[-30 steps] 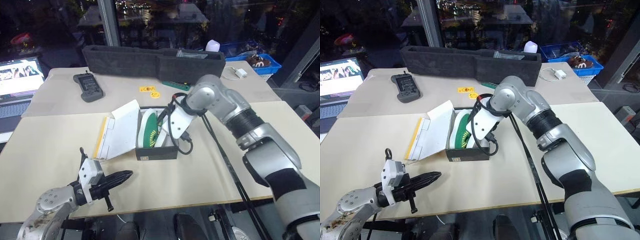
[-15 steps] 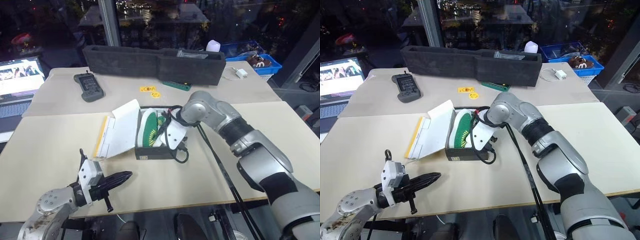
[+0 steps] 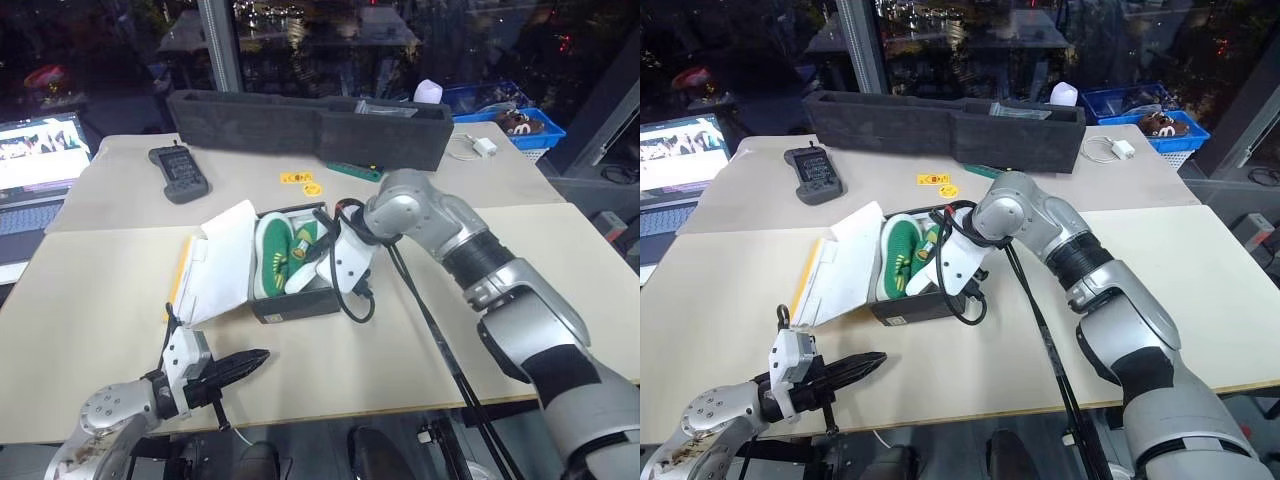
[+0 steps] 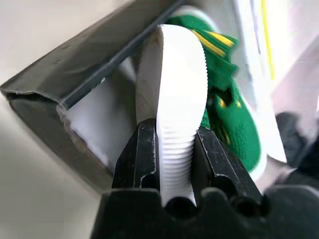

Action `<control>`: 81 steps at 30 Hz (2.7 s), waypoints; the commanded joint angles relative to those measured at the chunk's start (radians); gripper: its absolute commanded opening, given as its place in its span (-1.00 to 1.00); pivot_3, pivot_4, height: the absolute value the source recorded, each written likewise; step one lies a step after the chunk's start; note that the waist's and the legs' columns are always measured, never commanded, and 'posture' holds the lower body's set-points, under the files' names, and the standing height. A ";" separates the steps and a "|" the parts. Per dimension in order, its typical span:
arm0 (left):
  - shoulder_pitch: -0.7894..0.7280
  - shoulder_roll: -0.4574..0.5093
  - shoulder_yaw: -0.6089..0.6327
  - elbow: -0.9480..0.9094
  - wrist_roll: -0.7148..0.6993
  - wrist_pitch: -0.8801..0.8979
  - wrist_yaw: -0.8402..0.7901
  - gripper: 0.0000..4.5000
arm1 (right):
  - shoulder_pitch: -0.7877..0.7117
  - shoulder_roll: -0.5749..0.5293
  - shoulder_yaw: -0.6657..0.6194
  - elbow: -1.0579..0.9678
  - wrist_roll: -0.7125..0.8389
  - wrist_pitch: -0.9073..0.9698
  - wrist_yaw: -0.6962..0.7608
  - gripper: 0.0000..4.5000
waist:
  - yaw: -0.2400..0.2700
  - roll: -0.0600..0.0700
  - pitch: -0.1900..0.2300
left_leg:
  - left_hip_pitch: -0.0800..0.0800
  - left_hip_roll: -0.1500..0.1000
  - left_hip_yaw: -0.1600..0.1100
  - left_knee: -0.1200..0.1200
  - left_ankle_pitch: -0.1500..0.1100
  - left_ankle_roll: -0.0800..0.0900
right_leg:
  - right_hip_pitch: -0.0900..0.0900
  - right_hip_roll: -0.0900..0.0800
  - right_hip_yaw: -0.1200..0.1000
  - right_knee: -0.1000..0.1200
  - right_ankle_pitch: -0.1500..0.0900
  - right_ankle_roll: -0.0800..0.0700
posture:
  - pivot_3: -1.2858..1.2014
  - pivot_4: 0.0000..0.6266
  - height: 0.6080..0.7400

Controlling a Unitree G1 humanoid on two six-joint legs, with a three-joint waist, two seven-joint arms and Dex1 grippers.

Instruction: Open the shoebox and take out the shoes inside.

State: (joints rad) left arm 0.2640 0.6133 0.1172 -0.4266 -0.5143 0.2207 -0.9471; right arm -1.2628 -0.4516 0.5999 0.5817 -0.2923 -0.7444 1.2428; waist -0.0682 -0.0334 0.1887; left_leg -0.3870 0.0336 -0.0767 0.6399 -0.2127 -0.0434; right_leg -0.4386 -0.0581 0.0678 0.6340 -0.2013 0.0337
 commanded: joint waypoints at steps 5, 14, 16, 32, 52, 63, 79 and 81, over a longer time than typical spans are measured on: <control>-0.025 -0.002 -0.015 -0.008 -0.002 -0.010 -0.004 -1.00 | 0.013 -0.040 -0.084 -0.044 0.120 0.045 0.028 -0.80 | 0.000 0.000 0.000 | 0.000 0.000 0.000 0.000 0.000 0.000 | 0.000 0.000 0.000 0.000 0.000 0.000 | 0.03 -0.52 0.70; -0.052 0.007 -0.017 -0.016 -0.011 0.017 0.001 -1.00 | 0.061 0.008 -0.208 -0.009 0.315 0.310 0.097 -0.80 | -0.002 0.000 0.000 | 0.000 0.000 0.000 0.000 0.000 0.000 | 0.000 0.000 0.000 0.001 0.001 -0.002 | 0.03 -0.52 0.70; -0.057 0.007 -0.018 -0.019 -0.010 0.023 0.004 -1.00 | 0.073 0.022 -0.237 -0.018 0.348 0.361 0.087 -0.80 | -0.002 0.000 0.000 | 0.000 0.000 0.000 0.000 0.000 0.000 | 0.000 0.000 0.000 0.001 0.001 -0.002 | 0.03 -0.52 0.70; -0.079 0.007 -0.024 0.000 -0.005 0.024 -0.007 -1.00 | 0.031 0.070 -0.528 0.006 0.504 0.713 -0.165 -0.80 | -0.001 0.000 0.000 | -0.001 0.000 0.000 0.000 0.000 0.000 | 0.000 0.000 0.000 0.001 0.001 -0.001 | 0.03 -0.52 0.70; -0.078 0.004 -0.021 0.013 -0.007 0.010 -0.017 -1.00 | 0.187 -0.165 -0.638 -0.221 0.349 0.907 -0.570 -0.80 | 0.012 0.002 0.001 | -0.003 -0.001 0.000 0.000 0.000 0.000 | -0.001 0.000 0.000 -0.003 -0.001 0.002 | 0.03 -0.52 0.70; -0.077 0.013 -0.013 -0.011 -0.024 0.028 -0.016 -1.00 | 0.486 -0.292 -0.316 -0.193 -0.170 0.803 -0.780 -0.80 | -0.008 0.002 0.001 | 0.000 0.000 0.003 0.000 0.000 0.000 | 0.000 0.000 0.003 -0.001 -0.003 0.006 | 0.03 -0.52 0.70; -0.113 0.014 -0.024 -0.044 -0.034 0.081 0.013 -1.00 | 0.420 -0.175 -0.342 0.091 -0.105 0.804 -0.743 0.14 | -0.004 0.002 0.001 | 0.000 -0.001 0.003 0.001 0.000 0.000 | 0.002 0.000 0.003 -0.003 -0.001 0.007 | 0.03 -0.52 0.70; -0.102 0.013 -0.024 -0.051 -0.034 0.079 0.015 -1.00 | 0.436 -0.184 -0.352 0.051 -0.089 0.829 -0.703 0.48 | -0.004 0.002 0.001 | 0.000 0.000 0.003 0.001 0.000 0.000 | 0.002 0.000 0.003 -0.002 -0.001 0.007 | 0.03 -0.52 0.70</control>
State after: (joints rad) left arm 0.1552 0.6232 0.0882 -0.4455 -0.5385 0.3073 -0.9325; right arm -0.8329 -0.6216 0.2753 0.6912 -0.4082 0.0607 0.5003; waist -0.0725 -0.0315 0.1898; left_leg -0.3871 0.0332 -0.0737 0.6414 -0.2128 -0.0431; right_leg -0.4370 -0.0581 0.0711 0.6318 -0.2028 0.0406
